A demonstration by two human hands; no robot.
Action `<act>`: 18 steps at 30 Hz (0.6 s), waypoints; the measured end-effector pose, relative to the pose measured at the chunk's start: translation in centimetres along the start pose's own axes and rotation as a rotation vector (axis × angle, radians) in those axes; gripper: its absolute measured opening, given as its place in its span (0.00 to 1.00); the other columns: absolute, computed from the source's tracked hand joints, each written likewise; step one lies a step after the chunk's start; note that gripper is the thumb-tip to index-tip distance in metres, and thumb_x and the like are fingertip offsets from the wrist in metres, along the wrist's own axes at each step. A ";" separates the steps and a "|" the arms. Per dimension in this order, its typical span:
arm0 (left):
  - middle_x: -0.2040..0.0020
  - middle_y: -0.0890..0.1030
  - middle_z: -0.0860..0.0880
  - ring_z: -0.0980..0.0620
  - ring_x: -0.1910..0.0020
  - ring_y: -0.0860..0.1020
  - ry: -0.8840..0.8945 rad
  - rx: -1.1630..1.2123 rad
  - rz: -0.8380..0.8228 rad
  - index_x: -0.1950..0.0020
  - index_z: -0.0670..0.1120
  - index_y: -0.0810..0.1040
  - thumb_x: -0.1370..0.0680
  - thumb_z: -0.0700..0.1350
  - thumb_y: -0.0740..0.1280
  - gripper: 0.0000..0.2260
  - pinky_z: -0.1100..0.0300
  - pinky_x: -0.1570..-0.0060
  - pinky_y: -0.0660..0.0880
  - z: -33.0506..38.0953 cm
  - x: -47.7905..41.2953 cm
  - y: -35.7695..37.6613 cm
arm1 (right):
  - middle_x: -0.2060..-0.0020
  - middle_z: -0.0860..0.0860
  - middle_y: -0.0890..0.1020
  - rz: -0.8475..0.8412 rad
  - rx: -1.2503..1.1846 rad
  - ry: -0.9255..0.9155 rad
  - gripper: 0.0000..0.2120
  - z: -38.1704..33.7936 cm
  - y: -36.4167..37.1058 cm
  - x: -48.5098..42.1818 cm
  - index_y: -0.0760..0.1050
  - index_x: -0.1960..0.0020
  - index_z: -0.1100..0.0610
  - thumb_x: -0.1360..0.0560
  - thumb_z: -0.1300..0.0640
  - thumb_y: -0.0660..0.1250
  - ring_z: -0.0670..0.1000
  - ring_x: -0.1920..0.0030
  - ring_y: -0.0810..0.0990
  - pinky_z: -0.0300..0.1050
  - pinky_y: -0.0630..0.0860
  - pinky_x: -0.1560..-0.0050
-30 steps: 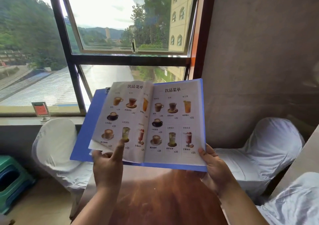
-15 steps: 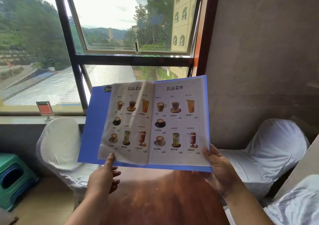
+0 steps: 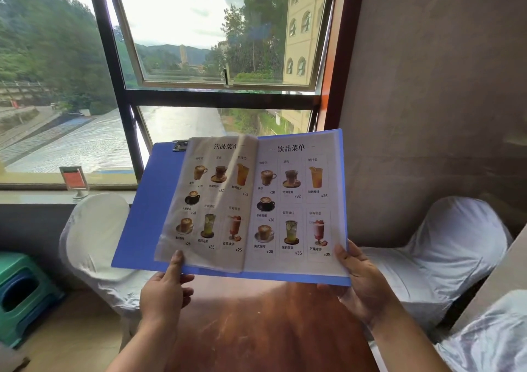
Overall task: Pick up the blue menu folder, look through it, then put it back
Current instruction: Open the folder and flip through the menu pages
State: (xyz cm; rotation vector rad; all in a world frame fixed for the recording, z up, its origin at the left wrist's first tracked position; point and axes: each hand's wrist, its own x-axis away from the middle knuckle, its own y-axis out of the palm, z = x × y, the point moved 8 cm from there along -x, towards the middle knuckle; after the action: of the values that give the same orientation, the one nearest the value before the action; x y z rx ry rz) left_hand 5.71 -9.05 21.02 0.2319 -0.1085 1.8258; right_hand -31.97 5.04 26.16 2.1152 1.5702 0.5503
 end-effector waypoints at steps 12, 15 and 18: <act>0.49 0.83 0.70 0.63 0.47 0.81 0.616 -0.217 -0.221 0.39 0.58 0.79 0.19 0.67 0.57 0.20 0.67 0.46 0.75 8.5 7.0 4.9 | 0.44 0.62 0.88 0.048 -0.023 0.013 0.14 0.9 1.8 0.0 0.87 0.40 0.53 0.22 0.55 0.67 0.67 0.45 0.87 0.65 0.86 0.58; 0.45 0.76 0.68 0.57 0.41 0.76 0.694 -0.556 -0.474 0.25 0.49 0.75 0.34 0.78 0.65 0.46 0.78 0.50 0.66 8.3 8.3 7.9 | 0.44 0.63 0.87 0.029 -0.019 0.018 0.14 1.1 3.2 -0.2 0.85 0.38 0.53 0.20 0.55 0.68 0.65 0.47 0.88 0.62 0.88 0.61; 0.33 0.71 0.55 0.58 0.38 0.69 0.798 -0.636 -0.559 0.15 0.53 0.55 0.44 0.82 0.67 0.64 0.72 0.41 0.63 8.4 8.8 8.3 | 0.45 0.60 0.88 -0.044 -0.084 -0.015 0.17 0.7 4.1 -0.4 0.80 0.31 0.54 0.17 0.62 0.66 0.61 0.53 0.88 0.55 0.85 0.56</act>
State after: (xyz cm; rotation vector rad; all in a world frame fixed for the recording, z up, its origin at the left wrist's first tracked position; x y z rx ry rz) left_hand -3.63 -4.55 31.53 -0.8329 -0.0481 1.1390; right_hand -28.54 3.52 27.90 2.0137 1.5538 0.5736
